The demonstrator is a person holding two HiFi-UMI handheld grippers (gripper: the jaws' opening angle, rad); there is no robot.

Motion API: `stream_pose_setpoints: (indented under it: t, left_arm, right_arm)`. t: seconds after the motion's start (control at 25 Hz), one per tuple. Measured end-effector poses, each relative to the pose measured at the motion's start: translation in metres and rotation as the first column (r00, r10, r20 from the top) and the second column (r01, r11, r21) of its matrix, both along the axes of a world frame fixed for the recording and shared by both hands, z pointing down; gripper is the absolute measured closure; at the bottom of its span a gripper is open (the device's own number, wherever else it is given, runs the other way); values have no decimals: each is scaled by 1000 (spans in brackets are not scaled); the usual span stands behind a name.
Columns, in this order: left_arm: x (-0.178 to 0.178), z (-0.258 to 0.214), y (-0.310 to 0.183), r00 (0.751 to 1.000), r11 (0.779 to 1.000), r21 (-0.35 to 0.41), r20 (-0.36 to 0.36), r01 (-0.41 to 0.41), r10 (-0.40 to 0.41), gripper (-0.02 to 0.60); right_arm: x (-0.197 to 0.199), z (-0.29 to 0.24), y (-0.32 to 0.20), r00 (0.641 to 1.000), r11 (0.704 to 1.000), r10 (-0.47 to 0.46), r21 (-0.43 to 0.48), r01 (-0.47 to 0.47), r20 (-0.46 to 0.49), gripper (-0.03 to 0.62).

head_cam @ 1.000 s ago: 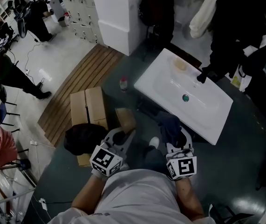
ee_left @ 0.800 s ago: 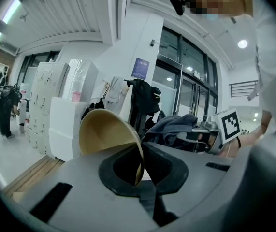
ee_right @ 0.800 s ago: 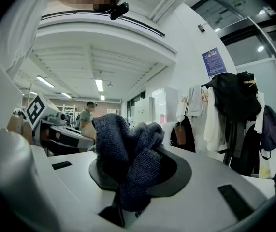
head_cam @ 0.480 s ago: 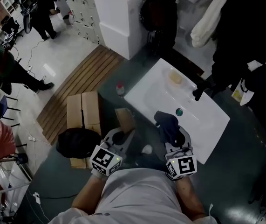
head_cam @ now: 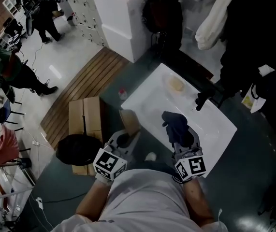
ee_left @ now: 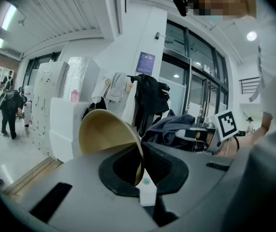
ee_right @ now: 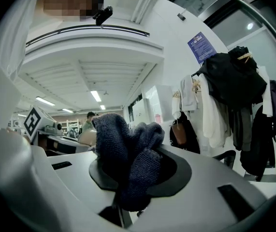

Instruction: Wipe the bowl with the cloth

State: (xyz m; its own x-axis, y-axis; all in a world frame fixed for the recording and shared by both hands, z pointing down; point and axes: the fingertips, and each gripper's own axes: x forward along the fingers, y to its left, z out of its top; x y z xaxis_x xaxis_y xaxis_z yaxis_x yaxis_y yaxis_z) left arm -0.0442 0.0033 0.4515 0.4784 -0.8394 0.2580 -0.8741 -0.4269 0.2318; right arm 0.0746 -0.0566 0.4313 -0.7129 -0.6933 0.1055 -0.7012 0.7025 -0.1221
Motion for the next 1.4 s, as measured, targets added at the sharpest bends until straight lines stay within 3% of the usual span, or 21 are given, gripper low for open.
stream_pose_setpoints:
  t: [0.36,0.48,0.68,0.8,1.12,1.4]
  left_arm:
    - [13,0,-25,997,997,-19,15,-69,70,565]
    - [13,-2,-39,992,993,-19,54,-117,118,565]
    - [20,-20,-63,970,970,11,7,-242,242,565]
    - [19,-29,-71,950,950,19,14,-312,312,565]
    - [36,-59,-74,831,837,74,-96,-543,548,565]
    - [49,-73,-72,717,747,124,-219,-653,662,565]
  right_arm:
    - [7,-6,-25,996,998,23,-68,-17,89,494]
    - [8,-12,-35,990,996,38,-90,-26,137,494]
    - [7,-29,-49,977,995,64,-88,-47,204,494]
    - [1,-39,-49,975,996,70,-60,-58,210,494]
    - [-11,-61,-42,983,998,33,44,-42,183,494]
    - [-38,-74,-25,985,993,-94,85,82,144,494]
